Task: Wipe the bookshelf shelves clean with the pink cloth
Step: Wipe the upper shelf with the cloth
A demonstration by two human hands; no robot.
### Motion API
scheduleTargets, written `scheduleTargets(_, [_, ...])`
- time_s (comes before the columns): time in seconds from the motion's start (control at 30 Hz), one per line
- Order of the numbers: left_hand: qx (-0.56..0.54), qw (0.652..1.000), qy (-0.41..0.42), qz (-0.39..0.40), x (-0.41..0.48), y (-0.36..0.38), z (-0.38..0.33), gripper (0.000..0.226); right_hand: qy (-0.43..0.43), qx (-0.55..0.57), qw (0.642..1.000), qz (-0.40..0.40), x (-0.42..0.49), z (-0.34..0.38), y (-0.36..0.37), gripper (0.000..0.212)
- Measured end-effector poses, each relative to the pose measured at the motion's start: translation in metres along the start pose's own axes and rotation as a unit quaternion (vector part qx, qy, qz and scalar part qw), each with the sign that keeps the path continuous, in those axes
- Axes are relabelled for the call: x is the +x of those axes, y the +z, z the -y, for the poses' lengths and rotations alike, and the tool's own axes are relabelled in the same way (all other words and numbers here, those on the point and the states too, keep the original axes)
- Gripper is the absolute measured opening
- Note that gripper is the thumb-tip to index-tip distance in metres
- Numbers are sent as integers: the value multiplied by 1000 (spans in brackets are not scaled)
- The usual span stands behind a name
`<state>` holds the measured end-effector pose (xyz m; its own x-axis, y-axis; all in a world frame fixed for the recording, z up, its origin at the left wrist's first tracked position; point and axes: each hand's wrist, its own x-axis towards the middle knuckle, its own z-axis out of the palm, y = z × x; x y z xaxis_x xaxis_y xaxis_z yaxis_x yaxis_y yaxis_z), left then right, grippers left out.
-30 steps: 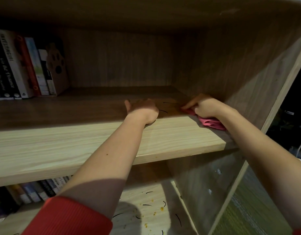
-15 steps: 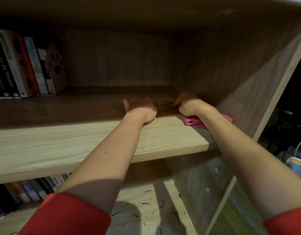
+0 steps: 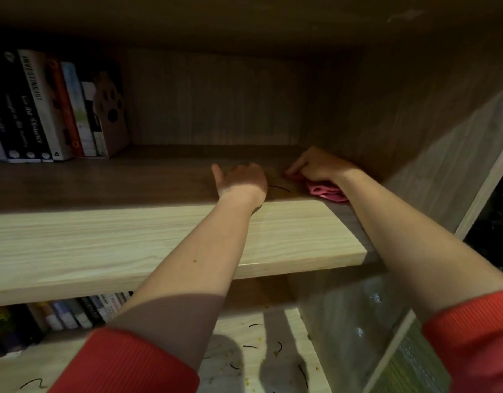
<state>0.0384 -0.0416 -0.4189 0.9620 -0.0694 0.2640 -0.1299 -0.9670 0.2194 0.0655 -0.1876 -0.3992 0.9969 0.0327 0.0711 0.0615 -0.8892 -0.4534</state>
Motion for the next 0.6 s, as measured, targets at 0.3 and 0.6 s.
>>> scheduleTargets(0.3, [7,1000,-1,-5,1,0,-1,27,-10,16,1000,18,9,5,-1,32])
scheduleTargets(0.6, [7,1000,-3,1,2,0,0,30,-28,-10,999,19,12,11,1,36])
